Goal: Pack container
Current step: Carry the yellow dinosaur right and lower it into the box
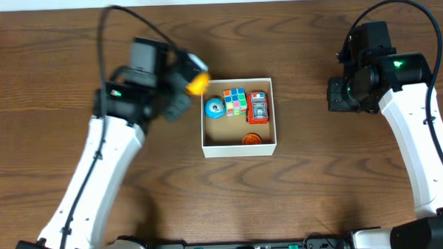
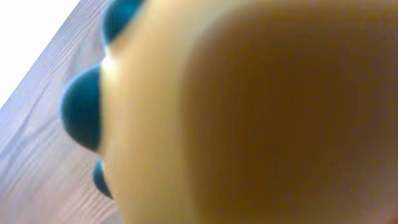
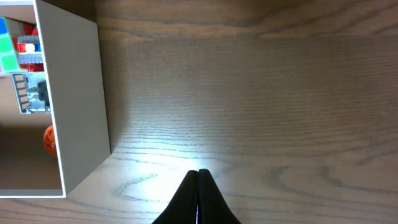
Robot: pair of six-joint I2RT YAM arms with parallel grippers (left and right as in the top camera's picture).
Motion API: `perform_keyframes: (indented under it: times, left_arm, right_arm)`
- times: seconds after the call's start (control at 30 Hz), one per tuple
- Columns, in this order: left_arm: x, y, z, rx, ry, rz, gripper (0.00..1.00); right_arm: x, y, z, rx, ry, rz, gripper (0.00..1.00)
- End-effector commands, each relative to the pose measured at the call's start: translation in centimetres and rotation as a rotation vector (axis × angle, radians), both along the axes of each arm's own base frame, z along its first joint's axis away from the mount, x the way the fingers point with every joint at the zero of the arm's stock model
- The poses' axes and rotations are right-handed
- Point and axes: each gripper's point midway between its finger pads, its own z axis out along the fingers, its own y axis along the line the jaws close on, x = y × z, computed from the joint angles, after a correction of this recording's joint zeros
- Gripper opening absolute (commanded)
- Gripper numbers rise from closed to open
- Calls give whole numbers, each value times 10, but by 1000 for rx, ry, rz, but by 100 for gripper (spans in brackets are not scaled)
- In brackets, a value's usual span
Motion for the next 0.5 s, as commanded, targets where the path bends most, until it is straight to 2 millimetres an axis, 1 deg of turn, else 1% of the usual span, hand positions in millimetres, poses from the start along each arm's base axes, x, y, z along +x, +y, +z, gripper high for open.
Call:
perform_keyframes:
  times: [0.0,0.1,0.23,0.37,0.47]
  left_arm:
    - [-19,-52,-5,-41,32,-140,6]
    - [-30,-83,-17,-29,58,-224,6]
    - [-38,-111,-44,-1,115,-292,6]
    - [-48,-127,-77,28,207,-334,6]
    - [-52,-128,-102,64,274,-338,6]
  right_arm:
    - [0,0,-3,2,7,2,2]
    - [-1,0,-3,2,8,2,2]
    - [-1,0,-3,1,11,2,1]
    - [-2,0,-3,1,13,2,1]
    - [-4,-1,-4,0,23,2,1]
